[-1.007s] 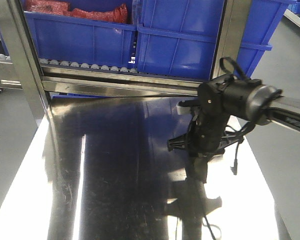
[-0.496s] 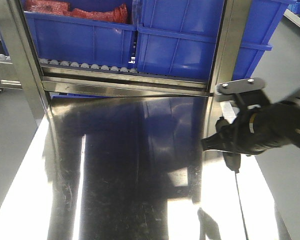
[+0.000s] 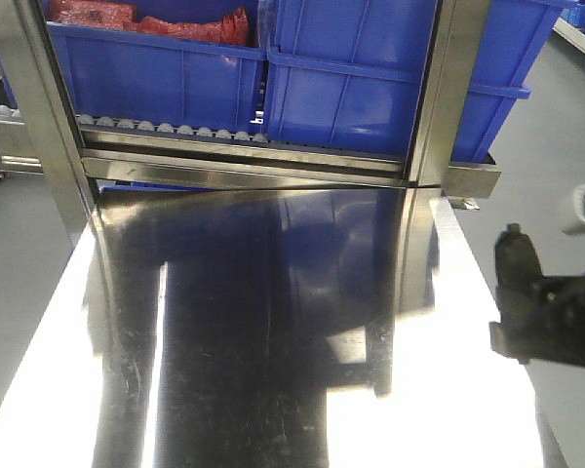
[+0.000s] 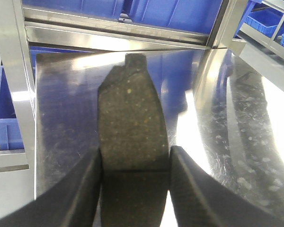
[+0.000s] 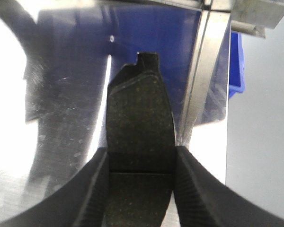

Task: Move and align brake pads A on conveyor
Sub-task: 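Back the base away from the steel table and turn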

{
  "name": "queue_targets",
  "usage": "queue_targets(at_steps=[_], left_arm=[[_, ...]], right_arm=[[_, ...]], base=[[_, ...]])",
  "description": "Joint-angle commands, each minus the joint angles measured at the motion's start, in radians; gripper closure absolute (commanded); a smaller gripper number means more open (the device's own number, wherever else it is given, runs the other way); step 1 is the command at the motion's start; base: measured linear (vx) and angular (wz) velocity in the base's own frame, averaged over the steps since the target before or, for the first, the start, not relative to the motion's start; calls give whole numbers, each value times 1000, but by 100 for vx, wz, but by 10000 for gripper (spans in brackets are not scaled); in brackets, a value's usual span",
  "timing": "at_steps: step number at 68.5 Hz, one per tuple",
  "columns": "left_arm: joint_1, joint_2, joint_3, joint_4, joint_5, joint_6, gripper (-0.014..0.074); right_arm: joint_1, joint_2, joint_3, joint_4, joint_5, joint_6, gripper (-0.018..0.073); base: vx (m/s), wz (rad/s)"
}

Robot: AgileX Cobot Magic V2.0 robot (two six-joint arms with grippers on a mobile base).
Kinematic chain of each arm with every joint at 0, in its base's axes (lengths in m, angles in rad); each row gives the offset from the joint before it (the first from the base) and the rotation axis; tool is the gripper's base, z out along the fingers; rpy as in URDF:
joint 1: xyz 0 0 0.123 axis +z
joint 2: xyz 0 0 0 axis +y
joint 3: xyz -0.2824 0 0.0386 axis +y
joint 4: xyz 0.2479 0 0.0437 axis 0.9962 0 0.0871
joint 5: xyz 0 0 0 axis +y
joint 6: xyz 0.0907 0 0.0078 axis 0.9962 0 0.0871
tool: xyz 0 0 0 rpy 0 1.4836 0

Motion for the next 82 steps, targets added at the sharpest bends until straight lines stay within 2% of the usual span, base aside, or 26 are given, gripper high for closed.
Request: queue_targets(at_steps=[1,22,32,82], left_arm=[[-4,12,-27,9,-91,-2,603],[-4,12,-27,9,-91,-2,603],[-4,12,-27,9,-91,-2,603],[-4,12,-27,9,-91,-2,603]], right_arm=[[-4,-100,36,-17,-114,0,564],[-4,-403,240,-17,-286,-4,564],[-4,-492,258,-18,-292,-4,564],[-4,-525,258,-19,-284,-4,564]], base=[[0,0],[0,0],[0,0],[0,0]])
